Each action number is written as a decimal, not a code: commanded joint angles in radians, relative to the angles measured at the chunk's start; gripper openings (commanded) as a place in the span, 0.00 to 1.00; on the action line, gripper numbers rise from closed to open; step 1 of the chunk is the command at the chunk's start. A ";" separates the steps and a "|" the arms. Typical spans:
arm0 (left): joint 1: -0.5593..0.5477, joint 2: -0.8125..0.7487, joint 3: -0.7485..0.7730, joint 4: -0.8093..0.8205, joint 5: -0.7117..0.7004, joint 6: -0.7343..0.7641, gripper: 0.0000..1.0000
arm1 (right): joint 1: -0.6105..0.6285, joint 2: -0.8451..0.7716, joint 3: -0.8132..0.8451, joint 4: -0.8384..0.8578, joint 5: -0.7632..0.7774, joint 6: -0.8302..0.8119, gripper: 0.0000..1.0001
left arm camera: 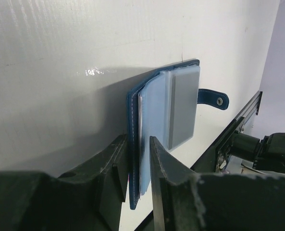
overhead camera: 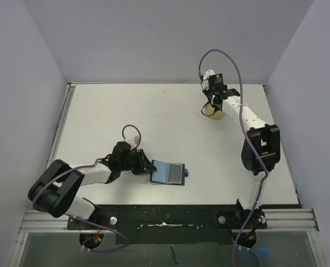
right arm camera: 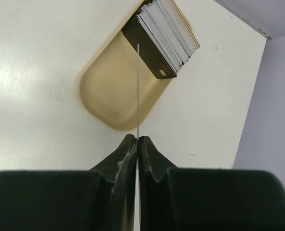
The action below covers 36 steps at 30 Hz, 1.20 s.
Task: Put the credit cards into the card holder
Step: Pick up the credit card from the storage box, then insert the credit card into the card holder.
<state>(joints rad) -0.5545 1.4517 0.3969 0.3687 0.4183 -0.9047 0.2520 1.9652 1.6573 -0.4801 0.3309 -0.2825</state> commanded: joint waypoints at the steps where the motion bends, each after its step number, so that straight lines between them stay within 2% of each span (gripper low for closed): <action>1: 0.004 -0.044 0.001 0.006 -0.021 0.020 0.23 | 0.048 -0.155 0.005 -0.069 -0.036 0.263 0.00; 10: 0.004 -0.089 -0.025 -0.002 -0.052 0.006 0.13 | 0.149 -0.397 -0.227 -0.067 -0.159 0.566 0.00; 14: 0.003 -0.094 -0.030 0.008 -0.063 -0.003 0.01 | 0.176 -0.509 -0.400 -0.012 -0.299 0.683 0.00; 22: 0.002 -0.089 -0.063 0.103 -0.079 -0.080 0.00 | 0.232 -0.685 -0.664 0.136 -0.494 0.897 0.00; 30: 0.004 -0.049 -0.062 0.169 -0.093 -0.132 0.00 | 0.287 -0.709 -0.819 0.275 -0.571 1.056 0.00; 36: 0.004 -0.037 -0.074 0.194 -0.105 -0.161 0.00 | 0.381 -0.642 -0.866 0.395 -0.603 1.137 0.00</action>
<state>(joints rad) -0.5545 1.4063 0.3305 0.4755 0.3363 -1.0389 0.5789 1.2922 0.8024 -0.2565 -0.2115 0.7666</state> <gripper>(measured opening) 0.026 0.040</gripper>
